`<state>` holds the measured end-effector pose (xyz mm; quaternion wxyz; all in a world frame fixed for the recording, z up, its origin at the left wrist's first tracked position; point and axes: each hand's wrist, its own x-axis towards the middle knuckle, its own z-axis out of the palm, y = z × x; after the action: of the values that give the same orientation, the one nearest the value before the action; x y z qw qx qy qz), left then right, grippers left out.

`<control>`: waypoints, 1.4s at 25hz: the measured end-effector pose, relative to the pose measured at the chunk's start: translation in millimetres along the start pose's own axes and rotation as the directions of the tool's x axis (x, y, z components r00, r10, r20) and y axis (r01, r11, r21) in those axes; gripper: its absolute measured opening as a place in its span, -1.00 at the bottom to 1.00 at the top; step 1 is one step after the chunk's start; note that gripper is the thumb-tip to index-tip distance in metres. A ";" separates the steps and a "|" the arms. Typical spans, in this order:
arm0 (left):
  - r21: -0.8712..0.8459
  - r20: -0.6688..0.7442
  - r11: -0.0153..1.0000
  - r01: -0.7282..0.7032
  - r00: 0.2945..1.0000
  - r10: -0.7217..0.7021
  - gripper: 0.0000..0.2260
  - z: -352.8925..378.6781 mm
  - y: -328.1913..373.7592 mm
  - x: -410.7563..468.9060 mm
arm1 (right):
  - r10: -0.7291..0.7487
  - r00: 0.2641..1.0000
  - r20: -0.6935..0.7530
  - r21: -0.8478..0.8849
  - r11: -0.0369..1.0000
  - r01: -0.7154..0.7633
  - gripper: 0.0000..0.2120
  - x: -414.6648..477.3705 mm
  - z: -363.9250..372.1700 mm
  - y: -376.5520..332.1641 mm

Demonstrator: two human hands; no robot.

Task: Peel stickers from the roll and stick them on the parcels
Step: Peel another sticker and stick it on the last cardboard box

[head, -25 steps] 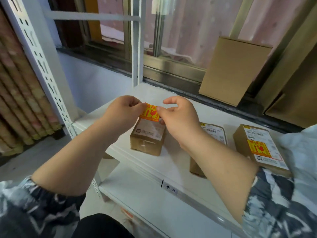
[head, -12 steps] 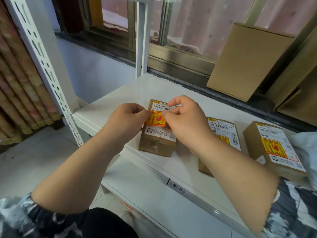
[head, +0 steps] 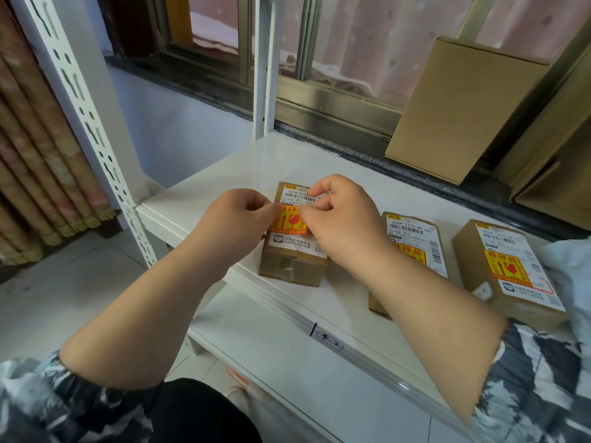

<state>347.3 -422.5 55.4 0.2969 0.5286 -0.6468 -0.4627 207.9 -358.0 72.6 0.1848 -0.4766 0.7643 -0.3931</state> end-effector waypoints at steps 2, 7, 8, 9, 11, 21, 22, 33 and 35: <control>0.026 -0.001 1.000 -0.003 1.000 0.003 -0.76 0.0 -0.6 0.7 | -0.007 1.000 -0.005 -0.005 1.000 0.007 -0.86 0.2 0.8 0.5; 0.059 0.003 0.998 -0.017 1.000 0.016 -0.76 -0.8 -3.1 2.1 | -0.029 1.000 -0.012 -0.029 0.999 0.029 -0.86 0.7 4.6 2.8; 0.056 0.004 0.998 -0.016 1.000 0.016 -0.77 -1.0 -3.8 2.5 | -0.032 0.999 -0.016 -0.031 0.999 0.031 -0.86 1.1 5.4 3.3; 0.054 0.004 0.998 -0.017 1.000 0.017 -0.77 -1.0 -4.1 2.8 | -0.033 0.999 -0.019 -0.032 0.999 0.032 -0.86 1.8 5.9 3.7; 0.058 0.008 0.998 -0.021 1.000 0.020 -0.77 -1.2 -4.4 2.9 | -0.033 0.999 -0.024 -0.036 0.999 0.032 -0.86 3.0 6.7 4.3; 0.121 0.007 0.991 -0.056 0.998 0.055 -0.77 -0.9 -5.2 2.9 | -0.038 0.999 -0.028 -0.040 0.999 0.037 -0.85 3.2 4.9 4.1; 0.118 0.006 0.992 -0.054 0.999 0.054 -0.77 -0.9 -6.0 3.1 | -0.036 0.999 -0.029 -0.038 0.999 0.035 -0.85 3.8 5.3 4.4; 0.080 -0.004 0.994 -0.070 0.998 0.070 -0.77 -0.3 -11.4 2.5 | -0.050 0.998 -0.037 -0.060 0.997 0.048 -0.87 6.9 8.3 6.5; -0.009 -0.018 0.996 -0.089 0.996 0.089 -0.85 0.3 -14.2 1.3 | -0.053 0.998 -0.033 -0.063 0.997 0.051 -0.87 6.5 7.6 6.0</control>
<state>352.5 -423.9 42.2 0.3256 0.5019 -0.6646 -0.4476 206.3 -365.6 63.8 0.1462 -0.4950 0.7665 -0.3821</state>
